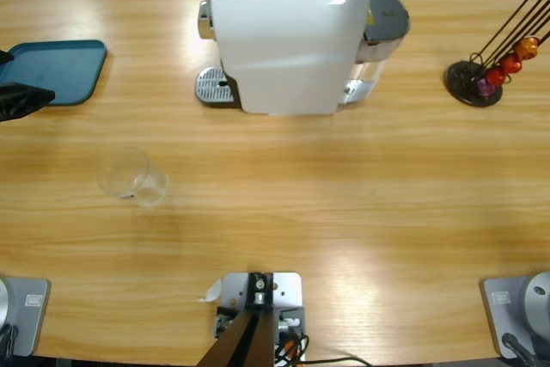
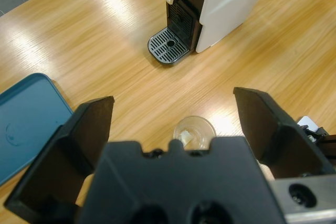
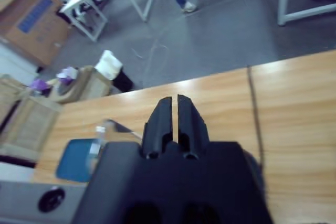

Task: Pour coffee

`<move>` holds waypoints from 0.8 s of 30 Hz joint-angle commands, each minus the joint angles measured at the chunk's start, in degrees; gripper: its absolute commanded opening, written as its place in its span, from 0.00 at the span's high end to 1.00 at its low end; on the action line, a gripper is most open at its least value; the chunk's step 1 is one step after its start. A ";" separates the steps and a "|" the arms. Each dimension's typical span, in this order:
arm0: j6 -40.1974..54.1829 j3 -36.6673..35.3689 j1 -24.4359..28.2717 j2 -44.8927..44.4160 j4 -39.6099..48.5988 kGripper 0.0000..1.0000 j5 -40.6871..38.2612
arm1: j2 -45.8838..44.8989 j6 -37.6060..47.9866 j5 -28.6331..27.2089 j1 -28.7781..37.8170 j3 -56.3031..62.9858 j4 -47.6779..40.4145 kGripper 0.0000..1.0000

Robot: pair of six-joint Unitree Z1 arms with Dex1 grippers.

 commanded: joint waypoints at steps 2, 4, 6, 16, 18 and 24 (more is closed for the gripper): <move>-0.65 2.59 -0.24 -0.51 0.52 0.01 -0.11 | 8.02 3.43 3.60 7.80 -1.83 -3.09 1.00; -0.63 2.70 -0.24 -0.81 0.61 0.01 -0.08 | 8.91 3.54 3.60 8.85 -2.83 -3.09 1.00; -0.65 2.63 -0.24 -0.76 0.61 0.01 -0.15 | 9.65 3.87 3.60 9.57 -3.27 -3.14 1.00; -0.56 2.80 -0.24 -1.06 0.85 0.01 -0.25 | 17.28 3.98 4.51 15.13 -7.17 -2.46 1.00; -0.58 2.88 -0.24 -1.13 0.97 0.01 -0.25 | 18.40 3.99 5.43 15.14 -7.14 -2.39 1.00; -0.65 2.98 -0.15 -1.08 1.20 0.01 -0.25 | 23.61 4.06 7.87 15.14 -7.05 -2.60 1.00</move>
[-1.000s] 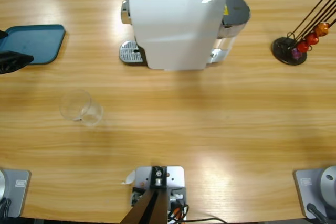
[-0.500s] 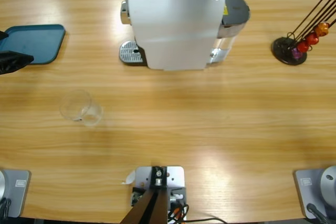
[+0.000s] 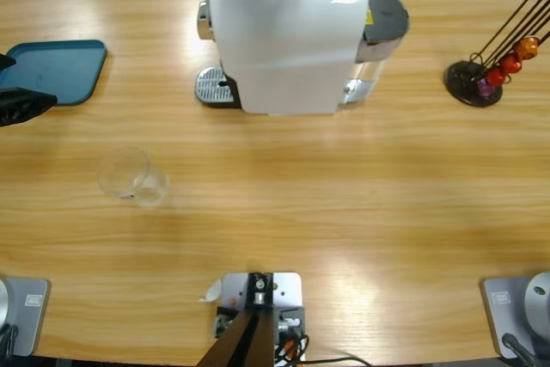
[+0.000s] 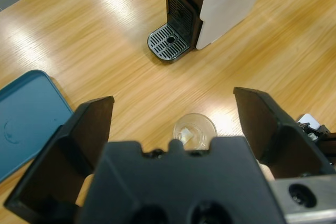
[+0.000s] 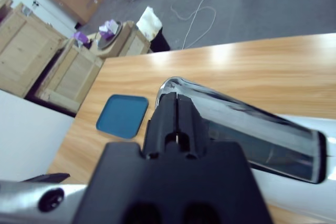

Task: Pour coffee

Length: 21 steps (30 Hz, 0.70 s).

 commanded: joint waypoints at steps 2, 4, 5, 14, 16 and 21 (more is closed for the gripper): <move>-0.64 2.33 -0.13 -1.04 1.26 0.01 -0.25 | 10.98 0.87 4.28 2.33 0.81 -1.27 1.00; -0.64 2.39 -0.13 -1.04 1.34 0.01 -0.23 | 12.02 0.84 4.65 2.33 1.32 -1.82 1.00; -0.64 2.44 -0.13 -1.04 1.34 0.01 -0.25 | 12.63 0.84 4.73 2.33 1.55 -1.87 1.00; -0.61 2.77 -0.13 -0.37 1.61 0.01 -0.25 | 14.95 0.66 4.88 -0.52 4.11 -1.78 1.00; -0.62 2.77 -0.13 -0.25 1.61 0.01 -0.23 | 15.60 0.43 5.03 -0.83 4.25 -1.29 1.00; -0.64 2.95 0.03 -0.07 1.61 0.01 -0.16 | 17.27 0.43 5.53 -0.90 5.57 -0.91 1.00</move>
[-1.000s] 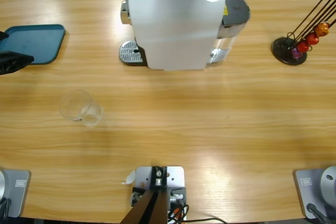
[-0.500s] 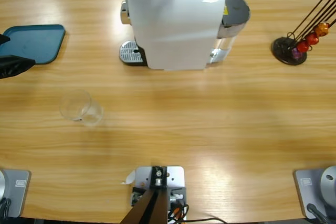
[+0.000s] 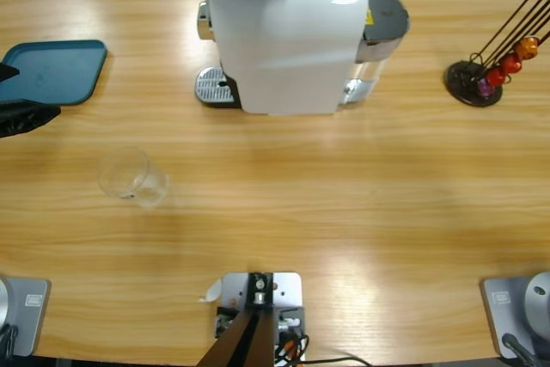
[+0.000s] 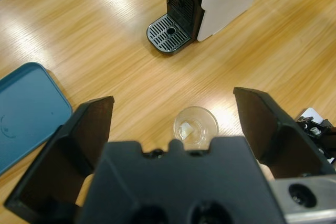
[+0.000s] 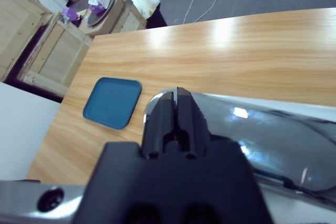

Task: Pour coffee

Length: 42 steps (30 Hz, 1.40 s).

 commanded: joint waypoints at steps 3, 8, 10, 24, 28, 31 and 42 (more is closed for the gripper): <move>-0.55 2.25 0.29 0.01 0.95 0.01 -0.16 | 9.83 0.20 1.99 0.25 7.01 1.98 1.00; -0.61 2.23 0.31 0.26 0.89 0.01 -0.25 | 12.07 1.92 2.99 1.71 7.48 3.86 1.00; -0.64 2.25 0.38 -0.02 0.93 0.01 -0.16 | 12.17 2.33 3.71 0.74 7.26 5.41 1.00; -1.08 1.76 0.57 -0.78 0.81 0.00 0.26 | 4.95 -4.93 6.97 -0.21 4.99 11.21 0.31; -2.26 2.51 0.57 -0.69 0.95 0.00 0.15 | -5.90 -13.37 6.56 -0.21 1.40 12.07 0.00; -2.84 3.22 0.57 -0.73 1.98 0.00 -0.23 | -12.19 -15.62 6.67 -0.58 -0.62 14.57 0.00; -7.48 7.94 -5.79 -1.45 1.60 0.00 -4.10 | -30.56 -15.74 5.79 -0.74 10.72 20.60 0.00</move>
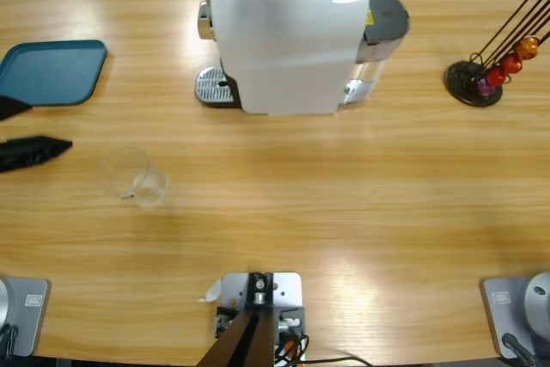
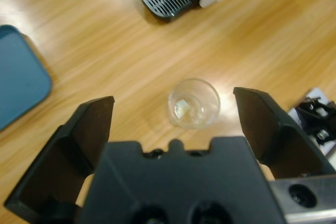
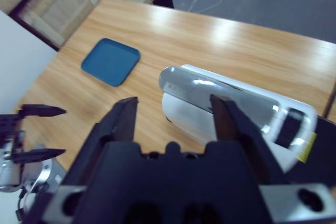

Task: Pour coffee

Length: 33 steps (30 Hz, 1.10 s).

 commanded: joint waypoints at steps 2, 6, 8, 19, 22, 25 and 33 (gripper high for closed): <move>-10.05 4.30 -5.74 -1.04 0.31 0.00 -2.66 | -13.08 0.20 -0.10 -0.25 11.39 2.31 0.00; -15.11 5.40 -6.69 1.86 0.31 0.01 -1.75 | -13.43 1.03 -0.45 -0.25 12.69 2.87 0.00; -16.38 5.37 -8.62 4.76 0.27 0.01 0.15 | -13.38 1.11 -0.45 -0.25 13.02 2.90 0.00; -20.51 8.69 -13.24 11.60 -4.65 0.00 5.46 | -14.35 1.18 -0.28 -0.25 15.91 3.84 0.00; -20.40 10.13 -13.47 12.60 -9.87 0.00 3.02 | -13.91 1.18 -0.28 -0.25 15.89 3.84 0.00; -20.14 10.15 -13.63 14.59 -10.66 0.00 3.05 | -13.78 1.18 -0.28 -0.25 15.78 3.84 0.00; -19.98 11.63 -13.63 18.56 -14.51 0.01 4.97 | -14.19 1.18 -0.01 -0.25 15.57 4.54 0.00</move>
